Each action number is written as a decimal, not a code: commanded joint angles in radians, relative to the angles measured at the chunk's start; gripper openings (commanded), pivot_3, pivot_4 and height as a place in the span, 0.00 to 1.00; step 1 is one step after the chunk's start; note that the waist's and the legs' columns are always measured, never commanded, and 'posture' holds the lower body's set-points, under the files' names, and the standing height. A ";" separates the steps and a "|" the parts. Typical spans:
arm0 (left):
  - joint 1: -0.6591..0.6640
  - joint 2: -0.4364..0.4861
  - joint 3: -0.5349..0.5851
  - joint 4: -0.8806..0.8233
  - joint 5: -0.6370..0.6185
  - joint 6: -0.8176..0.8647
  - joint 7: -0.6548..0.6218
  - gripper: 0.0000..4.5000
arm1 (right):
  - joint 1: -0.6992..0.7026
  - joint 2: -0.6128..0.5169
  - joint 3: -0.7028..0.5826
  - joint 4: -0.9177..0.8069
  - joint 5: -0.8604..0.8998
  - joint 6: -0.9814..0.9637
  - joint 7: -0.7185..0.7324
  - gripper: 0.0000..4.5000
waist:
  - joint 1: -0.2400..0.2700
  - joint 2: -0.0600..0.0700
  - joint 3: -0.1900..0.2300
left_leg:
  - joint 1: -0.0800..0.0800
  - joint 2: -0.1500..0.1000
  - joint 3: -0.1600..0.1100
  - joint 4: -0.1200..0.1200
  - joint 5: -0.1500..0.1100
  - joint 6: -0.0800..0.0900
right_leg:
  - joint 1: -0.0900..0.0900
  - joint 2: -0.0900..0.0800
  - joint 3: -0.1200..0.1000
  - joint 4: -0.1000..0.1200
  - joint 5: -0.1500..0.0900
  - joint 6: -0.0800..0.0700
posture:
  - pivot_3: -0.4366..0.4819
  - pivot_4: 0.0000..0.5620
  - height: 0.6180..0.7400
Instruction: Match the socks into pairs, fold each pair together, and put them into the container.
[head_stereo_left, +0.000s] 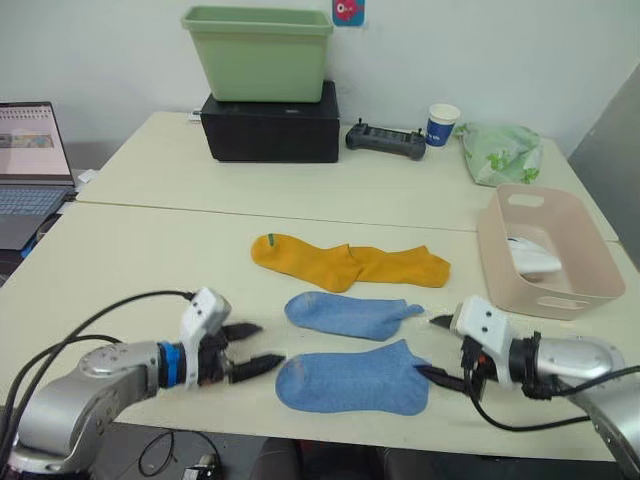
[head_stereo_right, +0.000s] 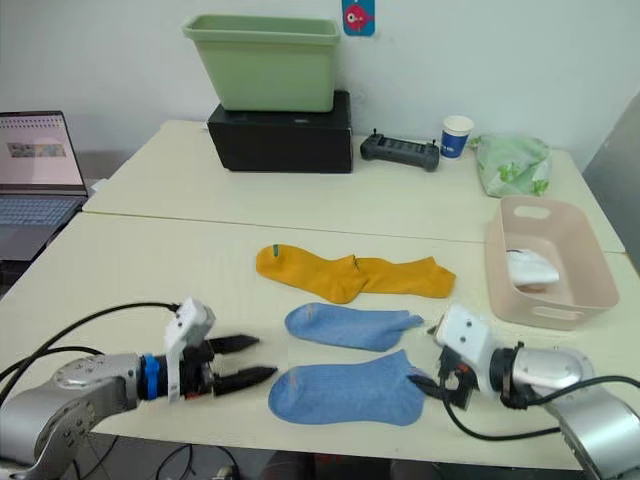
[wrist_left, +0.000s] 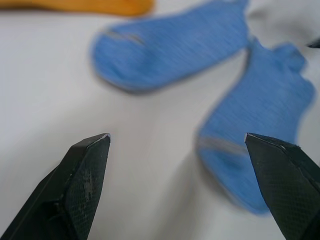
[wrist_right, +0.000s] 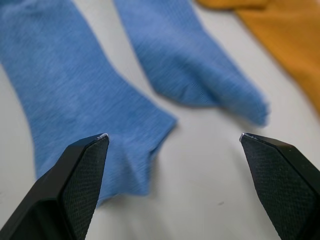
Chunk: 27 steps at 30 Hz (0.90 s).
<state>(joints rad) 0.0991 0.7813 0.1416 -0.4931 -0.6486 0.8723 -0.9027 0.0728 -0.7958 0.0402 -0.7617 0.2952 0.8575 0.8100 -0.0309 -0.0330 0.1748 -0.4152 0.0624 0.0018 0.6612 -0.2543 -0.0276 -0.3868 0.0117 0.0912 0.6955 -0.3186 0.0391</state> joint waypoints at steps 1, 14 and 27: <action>-0.007 -0.029 -0.063 -0.038 0.023 -0.018 0.047 1.00 | 0.026 0.000 0.033 -0.011 -0.022 -0.049 -0.032 1.00 | 0.000 0.000 0.000 | 0.000 0.000 0.000 0.000 0.000 0.000 | 0.000 0.000 0.000 0.000 0.000 0.000 | 0.48 0.27 0.83; -0.036 -0.017 -0.267 -0.005 0.116 -0.004 0.086 0.60 | 0.095 -0.001 0.127 0.051 -0.075 -0.151 -0.072 0.48 | 0.002 0.009 -0.017 | 0.003 -0.001 0.001 0.000 0.000 0.000 | 0.003 0.001 0.001 -0.001 -0.001 0.000 | 0.48 0.27 0.83; -0.066 0.028 -0.209 0.011 0.109 -0.037 0.063 0.00 | 0.178 0.030 0.121 -0.085 0.022 -0.049 -0.117 0.00 | 0.002 0.009 -0.018 | 0.003 0.001 0.000 0.000 -0.001 0.000 | 0.003 0.002 0.001 -0.001 -0.002 -0.001 | 0.48 0.27 0.83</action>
<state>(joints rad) 0.0354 0.7936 -0.0789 -0.4972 -0.5474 0.8406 -0.8347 0.2370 -0.7678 0.1605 -0.8044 0.2985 0.7950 0.7037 -0.0289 -0.0236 0.1565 -0.4118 0.0631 0.0015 0.6607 -0.2554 -0.0274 -0.3837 0.0142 0.0919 0.6945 -0.3208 0.0381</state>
